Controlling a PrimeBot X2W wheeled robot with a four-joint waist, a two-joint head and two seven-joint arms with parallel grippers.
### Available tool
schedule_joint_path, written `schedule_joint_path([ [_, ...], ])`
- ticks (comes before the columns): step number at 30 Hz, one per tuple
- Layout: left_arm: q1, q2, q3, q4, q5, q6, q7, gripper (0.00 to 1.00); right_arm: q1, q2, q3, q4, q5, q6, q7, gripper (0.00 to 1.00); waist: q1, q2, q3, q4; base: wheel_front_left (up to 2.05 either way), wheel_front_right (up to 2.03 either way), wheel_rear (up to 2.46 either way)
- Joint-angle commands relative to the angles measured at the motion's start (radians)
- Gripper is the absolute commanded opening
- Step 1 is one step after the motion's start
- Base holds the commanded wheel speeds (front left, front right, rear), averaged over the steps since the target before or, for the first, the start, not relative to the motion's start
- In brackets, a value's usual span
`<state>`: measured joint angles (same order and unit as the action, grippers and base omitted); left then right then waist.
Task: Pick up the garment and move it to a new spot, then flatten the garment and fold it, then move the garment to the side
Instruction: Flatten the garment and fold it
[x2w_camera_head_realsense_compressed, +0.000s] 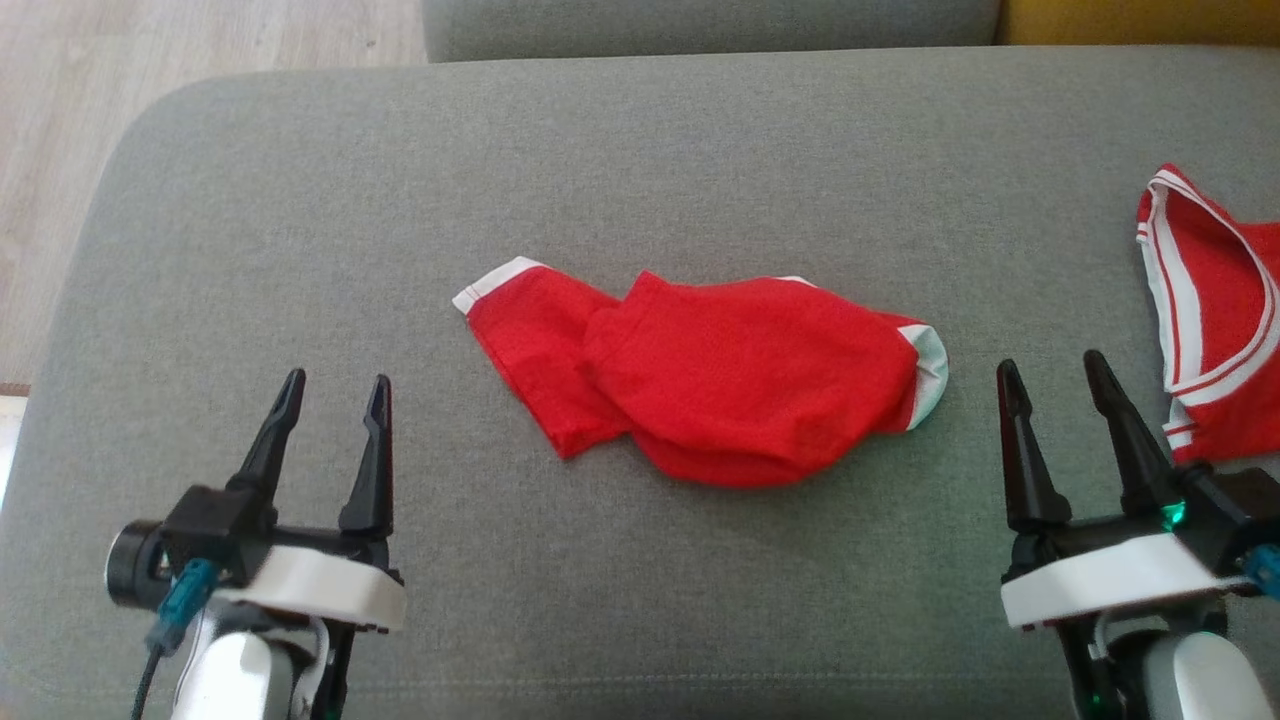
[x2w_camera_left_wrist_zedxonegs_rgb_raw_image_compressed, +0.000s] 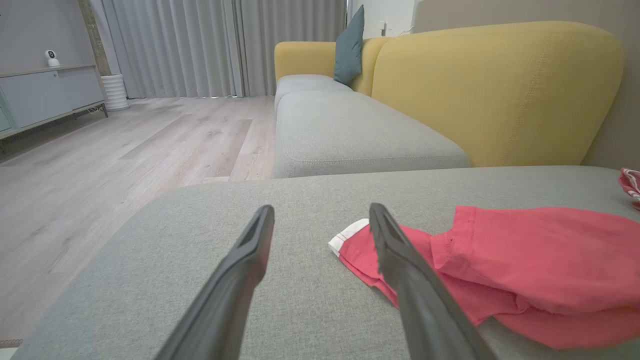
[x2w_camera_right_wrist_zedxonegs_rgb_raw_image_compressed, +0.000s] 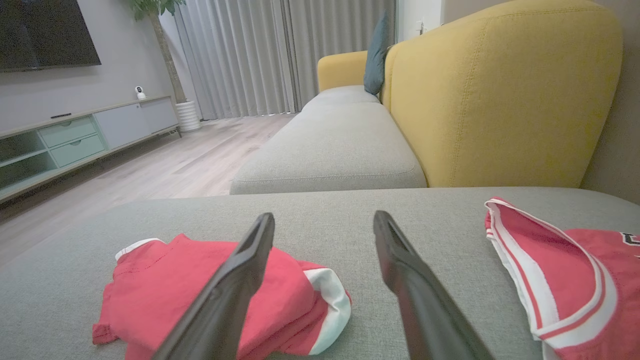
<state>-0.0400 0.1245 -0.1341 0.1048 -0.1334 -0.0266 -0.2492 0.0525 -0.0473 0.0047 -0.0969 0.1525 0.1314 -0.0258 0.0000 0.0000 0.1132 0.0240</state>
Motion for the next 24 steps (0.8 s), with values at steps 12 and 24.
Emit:
schedule_joint_path([
  [12,-0.108,0.012,-0.03,-0.027,-0.019,-0.039,0.041,1.0,-0.03,-0.003,0.027,-0.058,0.011,-0.001,0.009,1.0,0.0,0.0,0.035,0.001,0.0,0.0,0.0],
  [24,-0.347,0.006,-0.247,0.145,-0.18,-0.103,0.322,1.0,-0.062,-0.003,0.061,-0.032,0.033,-0.001,0.01,1.0,0.0,0.0,0.08,-0.071,0.0,0.0,0.0],
])
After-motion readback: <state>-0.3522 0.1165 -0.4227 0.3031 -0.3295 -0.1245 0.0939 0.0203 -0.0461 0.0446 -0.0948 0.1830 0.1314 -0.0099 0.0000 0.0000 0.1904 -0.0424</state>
